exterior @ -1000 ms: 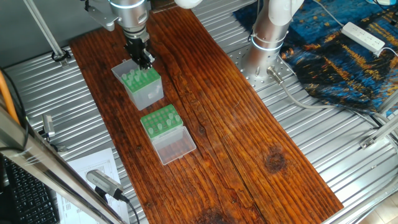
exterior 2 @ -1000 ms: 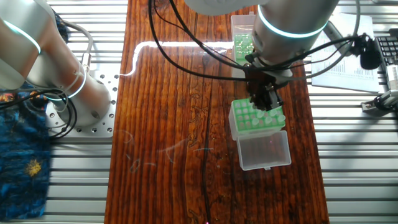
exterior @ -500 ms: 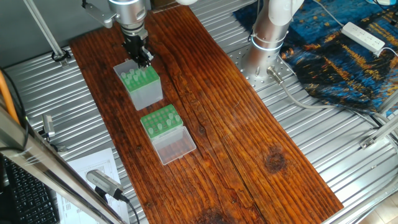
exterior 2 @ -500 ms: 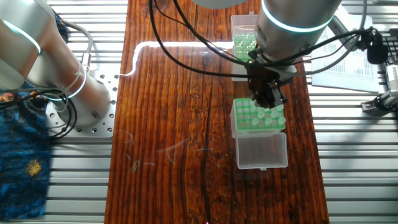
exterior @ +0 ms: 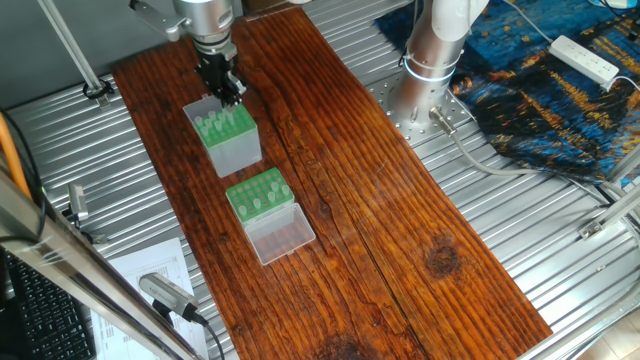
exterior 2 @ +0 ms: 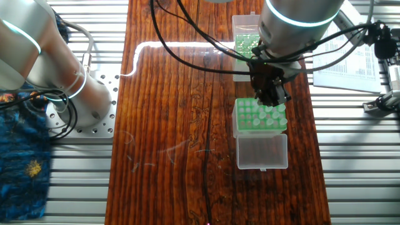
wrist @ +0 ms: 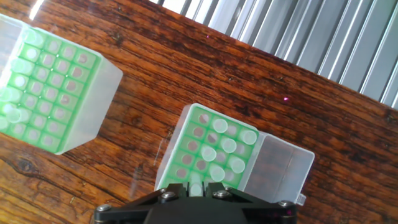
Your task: Transfer all large pipette tips from one holder to another
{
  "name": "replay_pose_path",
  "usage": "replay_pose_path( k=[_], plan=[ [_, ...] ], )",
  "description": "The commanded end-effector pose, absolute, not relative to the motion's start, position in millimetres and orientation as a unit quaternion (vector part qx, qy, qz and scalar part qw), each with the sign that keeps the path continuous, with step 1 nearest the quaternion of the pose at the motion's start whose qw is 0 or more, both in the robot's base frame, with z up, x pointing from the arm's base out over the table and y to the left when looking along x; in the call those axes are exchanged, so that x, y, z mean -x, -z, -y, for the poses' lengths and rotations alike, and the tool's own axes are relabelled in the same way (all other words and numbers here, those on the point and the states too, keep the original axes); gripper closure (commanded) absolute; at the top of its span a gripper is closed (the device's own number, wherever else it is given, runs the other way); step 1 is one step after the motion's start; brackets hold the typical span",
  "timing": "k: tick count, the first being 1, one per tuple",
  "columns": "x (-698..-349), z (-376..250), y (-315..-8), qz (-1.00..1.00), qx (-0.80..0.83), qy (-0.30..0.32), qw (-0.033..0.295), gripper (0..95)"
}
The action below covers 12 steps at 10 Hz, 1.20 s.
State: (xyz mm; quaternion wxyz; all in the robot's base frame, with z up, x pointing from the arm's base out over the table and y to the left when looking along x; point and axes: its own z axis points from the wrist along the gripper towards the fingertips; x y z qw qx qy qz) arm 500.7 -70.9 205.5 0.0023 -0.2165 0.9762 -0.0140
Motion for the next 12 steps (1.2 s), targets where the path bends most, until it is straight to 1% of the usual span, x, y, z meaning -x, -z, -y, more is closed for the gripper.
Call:
replay_pose_path(
  k=[1, 6, 8, 12],
  plan=[
    [-501, 71, -208, -0.976, 0.219, 0.013, 0.004, 95.0],
    [-499, 69, -222, -0.971, 0.236, 0.012, 0.023, 95.0],
    [-499, 69, -222, -0.969, 0.246, 0.015, 0.036, 95.0],
    [-499, 68, -223, -0.966, 0.255, 0.011, 0.049, 95.0]
  ],
)
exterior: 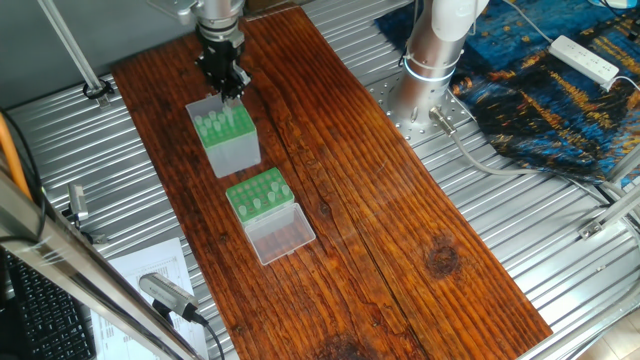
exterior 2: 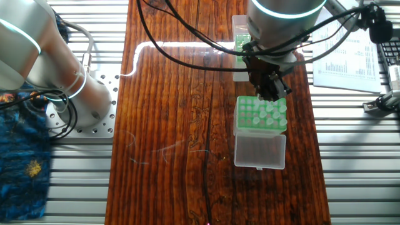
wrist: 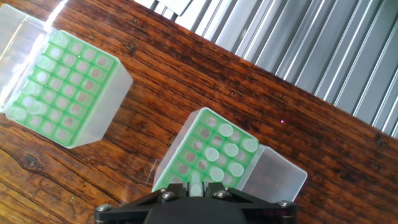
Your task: Transfer all large pipette tips from one holder to another
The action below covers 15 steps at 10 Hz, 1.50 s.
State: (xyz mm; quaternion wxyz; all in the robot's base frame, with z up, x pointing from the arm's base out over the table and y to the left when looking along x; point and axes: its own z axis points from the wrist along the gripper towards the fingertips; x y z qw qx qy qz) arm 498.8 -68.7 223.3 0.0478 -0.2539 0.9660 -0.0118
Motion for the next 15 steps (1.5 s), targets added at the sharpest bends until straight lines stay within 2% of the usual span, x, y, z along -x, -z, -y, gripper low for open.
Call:
replay_pose_path(
  k=[1, 8, 15],
  plan=[
    [-499, 68, -223, -0.965, 0.256, 0.01, 0.051, 95.0],
    [-498, 66, -232, -0.964, 0.262, 0.009, 0.046, 95.0],
    [-501, 50, -243, -0.958, 0.286, 0.002, -0.004, 95.0]
  ],
)
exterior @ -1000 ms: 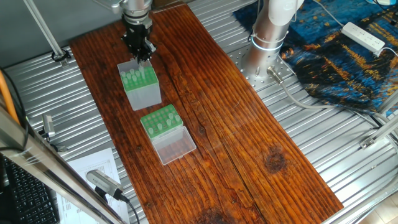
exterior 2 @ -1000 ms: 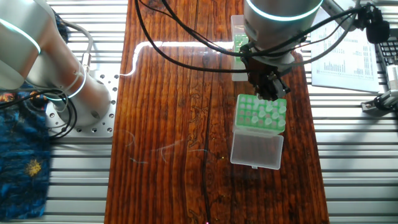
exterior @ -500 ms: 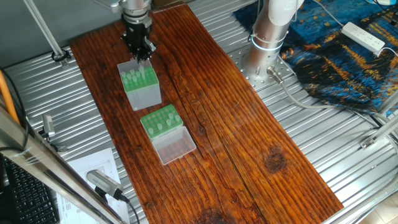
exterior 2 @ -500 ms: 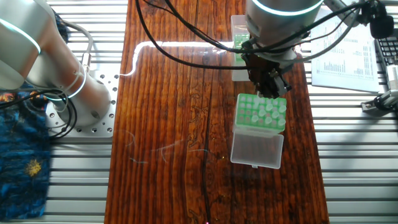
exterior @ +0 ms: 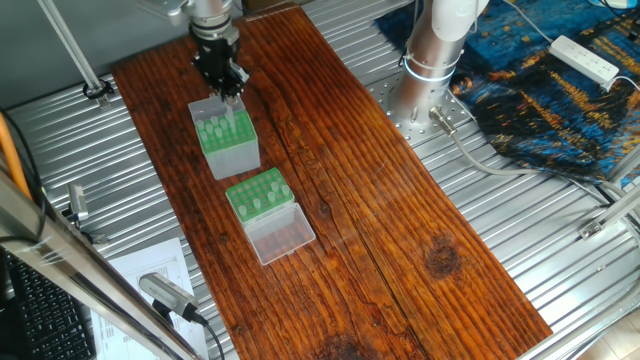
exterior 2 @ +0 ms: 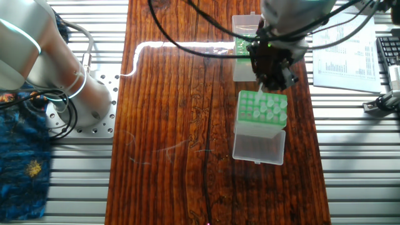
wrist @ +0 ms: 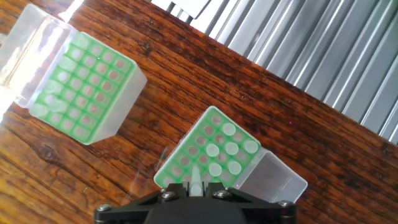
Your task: Transfer all large pipette tips from one holder to another
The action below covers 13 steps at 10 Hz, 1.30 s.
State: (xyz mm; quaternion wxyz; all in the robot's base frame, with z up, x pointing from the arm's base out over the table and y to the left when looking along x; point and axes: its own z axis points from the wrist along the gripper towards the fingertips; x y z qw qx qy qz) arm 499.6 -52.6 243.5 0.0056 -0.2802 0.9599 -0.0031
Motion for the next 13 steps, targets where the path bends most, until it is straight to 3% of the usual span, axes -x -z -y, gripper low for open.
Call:
replay_pose_path(
  k=[1, 8, 13],
  plan=[
    [-501, 50, -243, -0.957, 0.291, 0.002, -0.01, 95.0],
    [-498, 47, -254, -0.951, 0.308, 0.007, -0.018, 95.0],
    [-494, 38, -281, -0.944, 0.327, 0.03, -0.025, 95.0]
  ],
)
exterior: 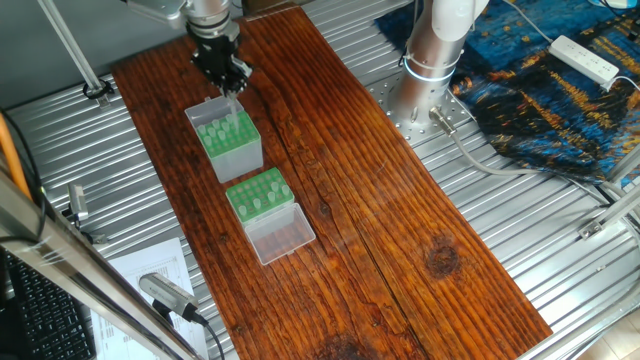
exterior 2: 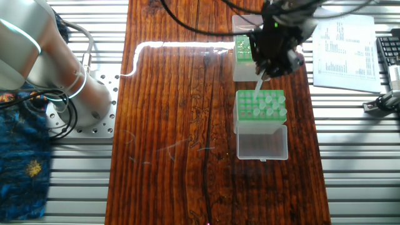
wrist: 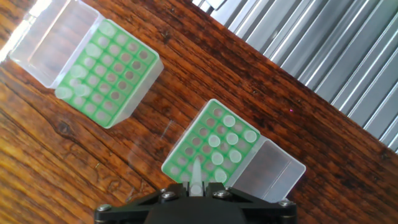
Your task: Transfer all large pipette tips from one holder to another
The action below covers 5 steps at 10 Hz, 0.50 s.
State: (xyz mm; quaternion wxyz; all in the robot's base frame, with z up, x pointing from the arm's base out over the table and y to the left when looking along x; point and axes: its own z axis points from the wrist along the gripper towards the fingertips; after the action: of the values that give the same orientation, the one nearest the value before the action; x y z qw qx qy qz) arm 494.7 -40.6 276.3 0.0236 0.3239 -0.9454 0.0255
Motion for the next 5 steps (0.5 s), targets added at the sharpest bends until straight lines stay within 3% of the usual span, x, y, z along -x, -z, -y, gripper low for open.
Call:
replay_pose_path(
  k=[1, 5],
  plan=[
    [-493, 36, -287, 0.944, -0.328, -0.033, 0.026, 95.0],
    [-490, 18, -321, 0.938, -0.341, -0.054, 0.032, 95.0]
  ],
)
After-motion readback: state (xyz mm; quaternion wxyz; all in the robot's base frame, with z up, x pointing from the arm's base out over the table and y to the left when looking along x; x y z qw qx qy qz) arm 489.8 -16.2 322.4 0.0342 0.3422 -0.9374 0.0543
